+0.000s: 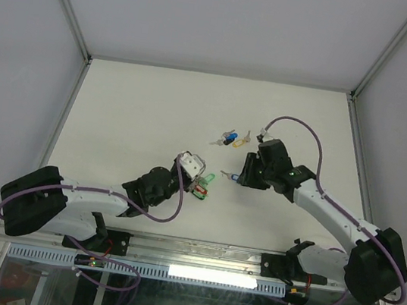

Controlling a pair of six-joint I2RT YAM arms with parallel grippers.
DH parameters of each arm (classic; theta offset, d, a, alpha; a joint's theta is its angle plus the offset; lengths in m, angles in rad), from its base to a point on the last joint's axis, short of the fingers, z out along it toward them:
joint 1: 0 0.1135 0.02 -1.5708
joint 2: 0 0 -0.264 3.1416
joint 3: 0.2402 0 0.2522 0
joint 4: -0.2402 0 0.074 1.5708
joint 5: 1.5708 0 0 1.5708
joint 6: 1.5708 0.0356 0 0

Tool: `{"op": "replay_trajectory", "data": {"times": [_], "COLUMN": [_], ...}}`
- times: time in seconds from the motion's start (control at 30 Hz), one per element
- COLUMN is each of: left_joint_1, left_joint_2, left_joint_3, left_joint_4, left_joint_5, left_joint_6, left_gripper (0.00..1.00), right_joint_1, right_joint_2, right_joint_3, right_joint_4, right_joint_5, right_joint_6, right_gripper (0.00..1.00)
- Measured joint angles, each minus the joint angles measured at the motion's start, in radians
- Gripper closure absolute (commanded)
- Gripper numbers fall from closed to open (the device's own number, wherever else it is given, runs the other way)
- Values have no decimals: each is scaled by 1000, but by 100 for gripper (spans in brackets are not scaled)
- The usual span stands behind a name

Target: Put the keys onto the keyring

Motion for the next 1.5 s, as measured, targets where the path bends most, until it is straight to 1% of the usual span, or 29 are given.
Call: {"op": "replay_trajectory", "data": {"times": [0.17,0.4,0.57,0.83,1.07,1.5], "left_joint_1": [0,0,0,0,0,0], "left_joint_2": [3,23,23,23,23,23], "left_joint_3": [-54,-58,-58,-58,-58,-58], "left_joint_4": [51,103,112,112,112,111], "left_joint_5": [1,3,3,2,2,3], "left_joint_6": [1,2,3,12,22,24], "left_gripper": [100,100,100,100,100,100], "right_joint_1": [-40,-85,-85,-86,-86,-86], "right_joint_2": [108,268,338,386,407,420], "right_joint_3": [0,0,13,59,64,70], "right_joint_4": [82,166,201,234,240,247], "right_joint_5": [-72,-132,-170,-188,-185,-188], "right_joint_6": [-85,-178,-206,-229,-236,-238], "right_gripper": [62,62,63,67,70,78]}}
